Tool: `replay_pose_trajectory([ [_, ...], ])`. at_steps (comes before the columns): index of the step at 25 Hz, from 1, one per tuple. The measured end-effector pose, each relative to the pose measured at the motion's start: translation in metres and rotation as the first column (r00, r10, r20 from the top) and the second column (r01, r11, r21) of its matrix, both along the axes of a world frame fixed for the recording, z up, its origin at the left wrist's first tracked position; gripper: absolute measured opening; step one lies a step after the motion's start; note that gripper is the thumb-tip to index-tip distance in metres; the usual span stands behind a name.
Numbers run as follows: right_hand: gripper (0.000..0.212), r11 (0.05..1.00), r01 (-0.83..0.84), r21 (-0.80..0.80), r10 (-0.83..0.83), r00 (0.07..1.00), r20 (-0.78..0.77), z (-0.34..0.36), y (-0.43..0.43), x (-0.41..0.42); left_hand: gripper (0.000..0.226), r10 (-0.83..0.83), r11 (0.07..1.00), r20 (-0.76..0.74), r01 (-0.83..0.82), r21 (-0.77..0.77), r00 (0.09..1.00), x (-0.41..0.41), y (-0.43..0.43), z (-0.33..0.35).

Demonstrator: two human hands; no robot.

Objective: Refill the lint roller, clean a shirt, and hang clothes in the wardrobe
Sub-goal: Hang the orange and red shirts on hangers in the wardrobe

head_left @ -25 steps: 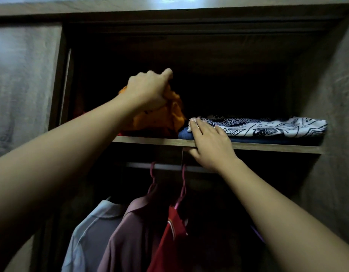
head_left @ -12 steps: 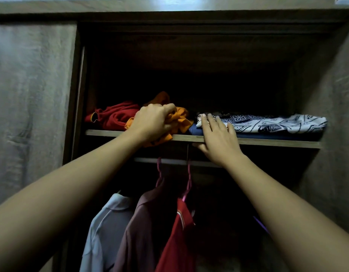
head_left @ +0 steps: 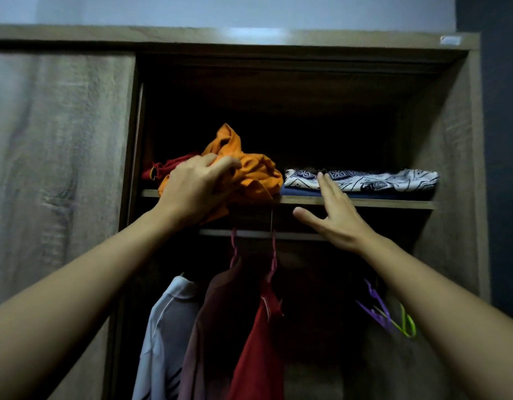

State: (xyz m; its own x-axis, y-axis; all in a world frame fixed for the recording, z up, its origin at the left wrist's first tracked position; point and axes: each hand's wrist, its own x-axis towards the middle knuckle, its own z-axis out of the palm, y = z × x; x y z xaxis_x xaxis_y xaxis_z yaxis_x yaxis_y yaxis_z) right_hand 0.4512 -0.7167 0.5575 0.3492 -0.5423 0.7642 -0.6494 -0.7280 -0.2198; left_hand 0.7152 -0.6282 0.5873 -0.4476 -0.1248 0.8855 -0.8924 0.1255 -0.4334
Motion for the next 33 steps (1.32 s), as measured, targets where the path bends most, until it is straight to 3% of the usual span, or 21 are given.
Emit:
replay_pose_trajectory([
  [4,0.113,0.980,-0.192,-0.059,0.198,0.970,0.143,0.003,0.035,0.004,0.030,-0.145,0.989,0.082,0.141,0.052,0.986,-0.008,0.028,-0.032],
  [9,0.087,0.942,-0.319,0.100,0.313,0.947,0.076,-0.028,0.058,0.003,0.031,-0.310,0.925,0.008,0.300,0.232,0.951,-0.022,0.054,-0.102],
  [12,0.050,0.903,-0.334,0.269,0.363,0.930,-0.064,-0.065,0.075,-0.002,0.037,-0.366,0.800,-0.163,0.400,0.447,0.916,-0.024,0.063,-0.137],
  [15,0.034,0.886,-0.288,0.363,0.383,0.896,-0.226,-0.105,0.091,-0.003,0.041,-0.372,0.698,-0.338,0.501,0.512,0.865,-0.024,0.066,-0.158],
  [18,0.009,0.872,-0.245,0.424,0.383,0.880,-0.280,-0.128,0.100,-0.002,0.050,-0.301,0.593,-0.444,0.531,0.606,0.844,-0.029,0.072,-0.174],
  [21,0.018,0.865,-0.172,0.472,0.361,0.866,-0.346,-0.143,0.112,-0.002,0.062,-0.119,0.425,-0.488,0.489,0.762,0.865,-0.026,0.080,-0.195],
  [23,0.031,0.890,-0.154,0.429,0.338,0.853,-0.396,-0.153,0.121,-0.002,0.065,-0.078,0.366,-0.525,0.514,0.776,0.847,-0.019,0.084,-0.207],
  [26,0.043,0.901,-0.166,0.401,0.336,0.852,-0.401,-0.158,0.131,-0.004,0.056,-0.008,0.513,-0.572,0.495,0.702,0.820,-0.004,0.088,-0.215],
  [29,0.032,0.872,-0.167,0.461,0.356,0.862,-0.362,-0.163,0.137,-0.008,0.024,-0.008,0.654,-0.651,0.497,0.571,0.759,0.005,0.096,-0.211],
  [33,0.013,0.859,-0.069,0.508,0.315,0.852,-0.417,-0.178,0.143,-0.018,0.010,0.133,0.758,-0.567,0.285,0.586,0.813,0.018,0.100,-0.210],
])
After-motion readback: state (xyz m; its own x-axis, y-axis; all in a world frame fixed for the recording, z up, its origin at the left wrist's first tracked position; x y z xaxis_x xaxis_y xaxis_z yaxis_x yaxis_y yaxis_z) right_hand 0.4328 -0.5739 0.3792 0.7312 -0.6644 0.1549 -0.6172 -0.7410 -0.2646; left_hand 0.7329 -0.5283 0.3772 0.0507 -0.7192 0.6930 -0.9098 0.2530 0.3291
